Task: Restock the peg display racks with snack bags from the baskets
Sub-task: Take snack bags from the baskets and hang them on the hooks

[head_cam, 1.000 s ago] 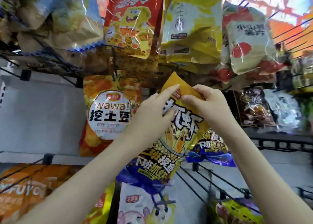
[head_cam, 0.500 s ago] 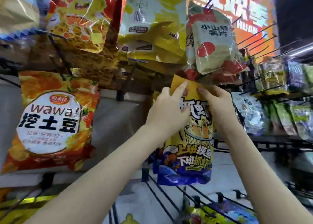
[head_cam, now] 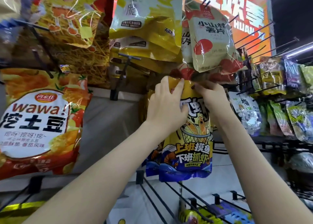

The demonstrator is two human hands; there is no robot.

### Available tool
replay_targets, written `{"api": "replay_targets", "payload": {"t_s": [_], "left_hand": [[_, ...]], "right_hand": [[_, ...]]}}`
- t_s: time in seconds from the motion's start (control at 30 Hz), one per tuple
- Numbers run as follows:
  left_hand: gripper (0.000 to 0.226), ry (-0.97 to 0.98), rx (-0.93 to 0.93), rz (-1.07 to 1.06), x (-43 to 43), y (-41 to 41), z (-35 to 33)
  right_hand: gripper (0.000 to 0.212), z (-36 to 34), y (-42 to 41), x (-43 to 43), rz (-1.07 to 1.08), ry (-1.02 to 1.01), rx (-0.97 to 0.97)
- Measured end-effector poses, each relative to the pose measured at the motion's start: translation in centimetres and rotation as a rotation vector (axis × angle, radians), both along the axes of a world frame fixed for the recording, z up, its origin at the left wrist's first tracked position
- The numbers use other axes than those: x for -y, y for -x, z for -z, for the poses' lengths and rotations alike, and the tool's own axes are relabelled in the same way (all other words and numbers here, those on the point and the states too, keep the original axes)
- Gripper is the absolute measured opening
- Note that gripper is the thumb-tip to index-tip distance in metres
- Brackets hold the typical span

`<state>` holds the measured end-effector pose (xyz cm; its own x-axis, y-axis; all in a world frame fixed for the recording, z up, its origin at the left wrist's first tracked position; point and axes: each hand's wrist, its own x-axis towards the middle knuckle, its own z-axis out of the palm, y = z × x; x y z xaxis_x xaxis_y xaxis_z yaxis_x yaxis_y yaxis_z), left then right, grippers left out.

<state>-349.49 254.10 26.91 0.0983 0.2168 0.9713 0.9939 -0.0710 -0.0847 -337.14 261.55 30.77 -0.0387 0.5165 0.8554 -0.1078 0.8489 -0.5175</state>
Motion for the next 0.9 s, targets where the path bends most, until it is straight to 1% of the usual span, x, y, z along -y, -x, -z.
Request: {"api": "replay_targets", "payload": {"t_s": [0.03,0.07,0.13,0.2,0.23,0.27,0.3,0.33,0.37,0.43,0.47,0.57,0.63,0.7,0.77,0.83,0.9], "left_hand": [[0.064,0.0,-0.002,-0.036,-0.2,0.1,0.0],[0.064,0.005,-0.009,-0.07,-0.5,0.2,0.1],[0.066,0.025,-0.026,-0.135,-1.1,0.7,0.1],[0.068,0.044,-0.038,-0.203,-1.7,1.1,0.1],[0.069,0.051,-0.045,-0.242,-2.0,1.3,0.2],[0.068,0.062,-0.052,-0.275,-2.2,1.5,0.4],[0.066,0.066,-0.057,-0.291,-2.4,1.7,0.5],[0.062,0.061,-0.059,-0.303,-2.5,1.8,0.7],[0.063,0.055,-0.05,-0.31,-2.5,1.9,1.0],[0.073,0.081,-0.037,-0.29,-2.4,1.9,1.4],[0.075,0.124,-0.031,-0.282,-2.3,2.0,1.6],[0.058,0.269,-0.023,-0.276,-2.0,2.1,2.0],[0.056,0.353,-0.011,-0.254,-1.4,2.1,2.2],[0.054,0.411,-0.008,-0.235,-0.5,2.0,2.7],[0.051,0.431,-0.024,-0.215,0.9,1.8,3.4],[0.05,0.406,-0.031,-0.17,2.7,1.9,4.5],[0.051,0.388,-0.012,-0.119,4.9,2.5,5.9]], "right_hand": [[0.002,0.0,0.2,-0.4,0.028,0.013,0.035],[0.006,0.1,0.5,-0.7,0.091,0.022,0.063],[0.026,0.2,1.4,-1.6,0.341,0.04,0.128],[0.055,0.8,2.3,-1.3,0.646,0.059,0.155],[0.064,1.3,2.6,-0.9,0.755,0.015,0.136],[0.069,1.9,2.9,-0.6,0.83,-0.065,0.13],[0.069,2.5,3.2,-0.2,0.867,-0.15,0.155],[0.067,3.0,3.5,-0.5,0.867,-0.22,0.216],[0.065,3.5,3.7,-0.5,0.821,-0.249,0.293],[0.061,4.1,3.9,-0.7,0.681,-0.213,0.43],[0.058,4.4,3.9,-0.9,0.65,-0.213,0.461],[0.057,5.0,4.0,-1.2,0.65,-0.198,0.558],[0.059,5.1,4.0,-1.0,0.609,-0.156,0.619],[0.059,5.2,3.8,-0.4,0.601,-0.137,0.623],[0.057,5.9,3.5,0.8,0.637,-0.133,0.597],[0.055,7.1,3.6,2.5,0.664,-0.16,0.516],[0.053,8.8,4.2,4.9,0.624,-0.207,0.426]]}}
